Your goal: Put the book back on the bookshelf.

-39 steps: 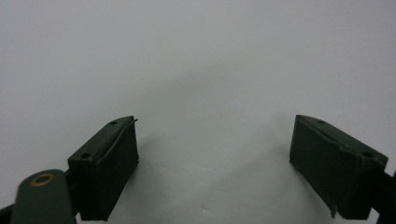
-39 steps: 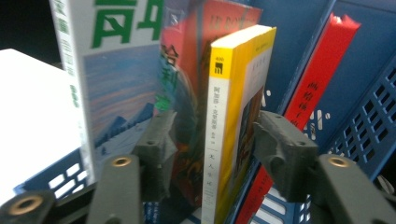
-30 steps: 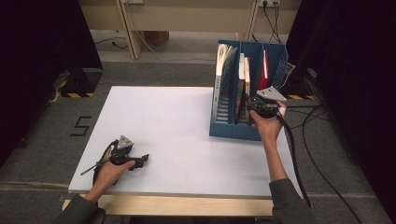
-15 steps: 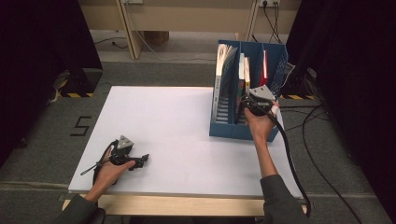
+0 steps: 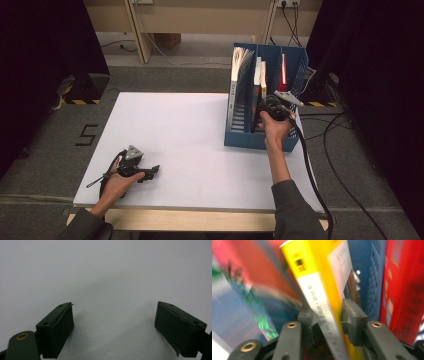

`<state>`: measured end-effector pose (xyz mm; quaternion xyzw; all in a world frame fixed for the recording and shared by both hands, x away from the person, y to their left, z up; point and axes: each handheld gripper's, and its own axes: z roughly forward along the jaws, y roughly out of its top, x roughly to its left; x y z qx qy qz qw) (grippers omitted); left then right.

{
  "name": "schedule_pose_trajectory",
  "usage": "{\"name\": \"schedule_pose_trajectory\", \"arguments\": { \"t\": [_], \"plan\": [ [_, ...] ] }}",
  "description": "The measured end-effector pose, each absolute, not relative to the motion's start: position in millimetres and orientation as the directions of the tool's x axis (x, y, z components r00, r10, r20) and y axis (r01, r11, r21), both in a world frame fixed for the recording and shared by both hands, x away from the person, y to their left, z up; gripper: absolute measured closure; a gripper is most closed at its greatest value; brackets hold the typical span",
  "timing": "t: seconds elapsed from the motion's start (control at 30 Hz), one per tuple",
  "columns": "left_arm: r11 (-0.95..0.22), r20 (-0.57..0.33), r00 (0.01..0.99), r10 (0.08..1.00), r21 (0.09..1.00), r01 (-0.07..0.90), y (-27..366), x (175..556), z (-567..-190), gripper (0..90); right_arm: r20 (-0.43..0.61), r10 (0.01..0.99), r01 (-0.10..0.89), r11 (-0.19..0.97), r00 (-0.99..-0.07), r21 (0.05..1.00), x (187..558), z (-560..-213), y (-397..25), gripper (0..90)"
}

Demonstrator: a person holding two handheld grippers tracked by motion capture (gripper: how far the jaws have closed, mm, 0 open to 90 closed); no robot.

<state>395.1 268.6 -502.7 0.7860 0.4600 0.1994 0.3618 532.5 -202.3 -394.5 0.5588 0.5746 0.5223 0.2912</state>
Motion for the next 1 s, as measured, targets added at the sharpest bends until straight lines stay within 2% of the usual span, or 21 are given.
{"name": "schedule_pose_trajectory", "arguments": {
  "t": [0.17,0.3,0.4,0.5,0.63,0.7,0.77,0.9,1.0],
  "plan": [
    [-0.316,-0.018,0.497,0.867,0.751,0.579,268.6,395.3,-502.7,14.4,0.426,0.869,0.358,-0.325,-0.252,0.875,527.3,-399.9,-213.7,61.8],
    [-0.316,-0.018,0.498,0.867,0.751,0.579,268.6,395.3,-502.7,14.5,0.432,0.857,0.356,-0.326,-0.279,0.876,528.9,-401.7,-214.9,60.7],
    [-0.312,-0.023,0.497,0.868,0.753,0.58,268.5,395.6,-503.0,14.2,0.489,0.826,0.363,-0.38,-0.282,0.851,528.2,-403.3,-218.8,59.8],
    [-0.313,-0.022,0.497,0.868,0.752,0.58,268.5,395.5,-502.9,14.2,0.404,0.867,0.364,-0.291,-0.29,0.885,528.7,-398.9,-215.0,60.0],
    [-0.314,-0.022,0.498,0.867,0.753,0.579,268.5,395.5,-502.9,14.4,0.403,0.866,0.386,-0.278,-0.296,0.88,525.9,-395.1,-218.7,55.4],
    [-0.313,-0.023,0.497,0.867,0.753,0.579,268.5,395.5,-502.9,14.3,0.367,0.874,0.387,-0.234,-0.318,0.892,520.7,-395.2,-219.7,52.3],
    [-0.313,-0.021,0.498,0.867,0.753,0.579,268.6,395.6,-503.0,14.4,0.292,0.898,0.38,-0.157,-0.329,0.912,513.4,-394.2,-220.9,43.0],
    [-0.314,-0.02,0.497,0.868,0.751,0.58,268.4,395.4,-502.8,14.2,0.174,0.9,0.356,-0.023,-0.399,0.934,504.7,-394.3,-217.5,37.1],
    [-0.316,-0.018,0.497,0.867,0.752,0.579,268.5,395.4,-502.8,14.3,0.066,0.919,0.33,0.073,-0.389,0.941,503.1,-395.9,-210.2,31.0]
  ]
}}
